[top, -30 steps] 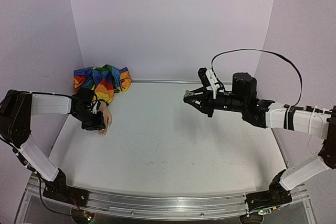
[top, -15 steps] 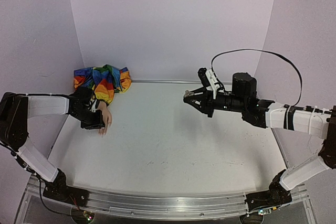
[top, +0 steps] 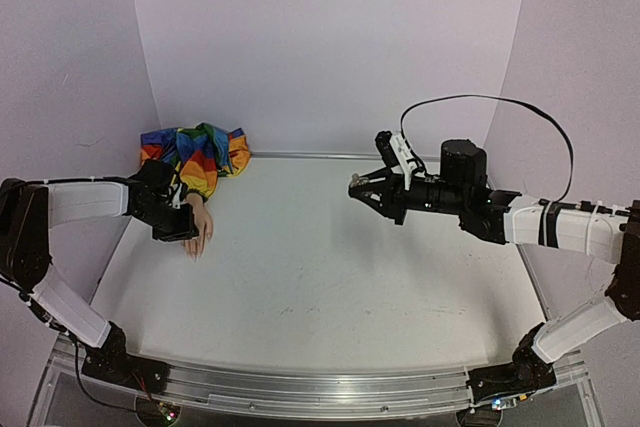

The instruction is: Paint the nails

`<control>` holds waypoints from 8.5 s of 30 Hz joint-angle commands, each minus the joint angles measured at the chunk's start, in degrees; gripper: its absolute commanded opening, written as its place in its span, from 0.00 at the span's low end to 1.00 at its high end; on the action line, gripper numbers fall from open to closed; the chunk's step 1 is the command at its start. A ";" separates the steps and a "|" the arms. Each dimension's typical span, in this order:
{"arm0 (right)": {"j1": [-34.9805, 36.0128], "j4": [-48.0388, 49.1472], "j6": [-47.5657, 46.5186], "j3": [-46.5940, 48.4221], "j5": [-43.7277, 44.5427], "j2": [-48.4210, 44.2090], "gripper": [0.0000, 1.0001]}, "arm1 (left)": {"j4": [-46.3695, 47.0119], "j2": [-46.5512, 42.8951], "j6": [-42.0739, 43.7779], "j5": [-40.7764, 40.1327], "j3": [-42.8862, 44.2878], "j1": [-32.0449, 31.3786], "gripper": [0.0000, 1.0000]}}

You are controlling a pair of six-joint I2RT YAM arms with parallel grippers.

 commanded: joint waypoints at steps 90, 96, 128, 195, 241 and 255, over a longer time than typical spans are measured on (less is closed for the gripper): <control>-0.57 2.72 0.37 1.39 -2.90 0.68 0.00 | 0.61 2.99 2.22 0.03 1.73 1.26 0.00; -0.57 2.69 0.44 1.39 -3.03 0.63 0.00 | 0.53 2.45 2.13 0.24 1.17 1.28 0.00; -0.66 2.82 0.63 1.32 -3.62 0.34 0.00 | -0.97 -2.47 1.67 0.44 1.54 1.28 0.00; -1.01 2.78 0.99 1.17 -4.79 0.37 0.00 | 0.40 -1.29 1.16 3.29 -2.01 1.38 0.00; -1.10 3.05 0.90 1.13 -4.74 0.67 0.00 | 3.86 4.24 2.11 0.48 1.84 1.43 0.00; -1.10 3.04 1.08 1.22 -5.09 0.63 0.00 | 3.94 2.94 1.25 1.39 -1.27 1.46 0.00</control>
